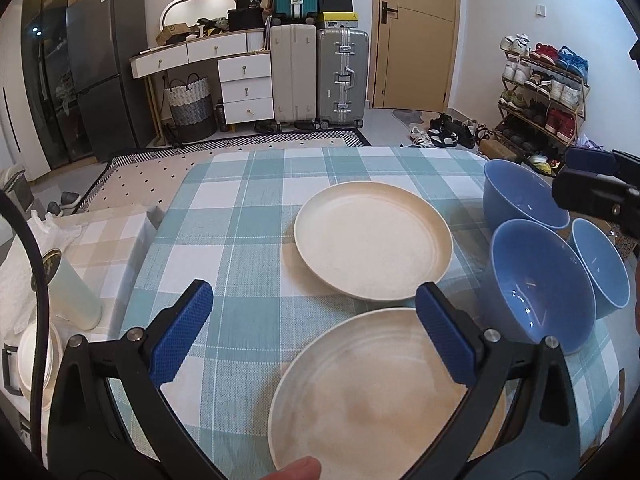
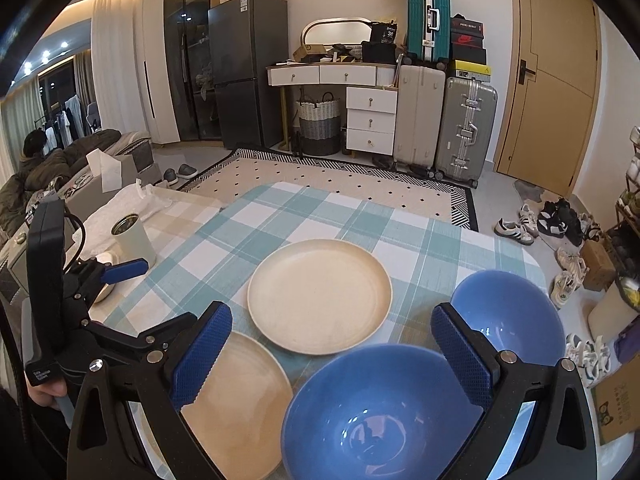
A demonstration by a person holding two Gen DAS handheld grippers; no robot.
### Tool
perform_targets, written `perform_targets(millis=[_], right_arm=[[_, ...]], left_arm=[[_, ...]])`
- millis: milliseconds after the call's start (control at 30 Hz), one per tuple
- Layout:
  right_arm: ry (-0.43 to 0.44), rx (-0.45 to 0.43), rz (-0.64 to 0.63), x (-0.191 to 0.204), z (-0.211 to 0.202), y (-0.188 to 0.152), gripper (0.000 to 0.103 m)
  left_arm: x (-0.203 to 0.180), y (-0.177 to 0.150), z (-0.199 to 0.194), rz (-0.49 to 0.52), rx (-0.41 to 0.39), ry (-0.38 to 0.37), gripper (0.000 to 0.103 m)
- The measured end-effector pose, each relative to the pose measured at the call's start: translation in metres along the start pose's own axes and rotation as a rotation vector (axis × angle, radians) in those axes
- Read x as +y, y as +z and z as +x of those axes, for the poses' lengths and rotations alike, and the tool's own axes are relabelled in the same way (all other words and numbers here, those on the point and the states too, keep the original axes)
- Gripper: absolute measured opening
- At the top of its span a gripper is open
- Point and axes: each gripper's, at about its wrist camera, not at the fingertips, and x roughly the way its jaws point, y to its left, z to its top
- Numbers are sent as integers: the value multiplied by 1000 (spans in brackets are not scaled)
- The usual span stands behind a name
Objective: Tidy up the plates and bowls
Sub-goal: 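Move the left tool to the next cream plate and lower to its rim, then close the left gripper on the cream plate rim and lift it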
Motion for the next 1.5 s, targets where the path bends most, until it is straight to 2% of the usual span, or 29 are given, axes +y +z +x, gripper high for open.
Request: perform_targets(millis=[533, 1033, 1133, 1267, 1500], right_arm=[[-4, 110, 62, -25, 58, 21, 102], [16, 280, 71, -33, 133, 15, 101], [18, 310, 69, -34, 147, 14, 96], [12, 349, 65, -37, 164, 14, 85], [19, 413, 89, -48, 186, 7, 76]], left_arm=[[13, 20, 40, -23, 60, -6, 101], [26, 23, 95, -61, 149, -14, 101], [27, 24, 106, -62, 161, -11, 101], [29, 27, 119, -69, 175, -17, 101], [29, 29, 141, -89, 222, -54, 100]])
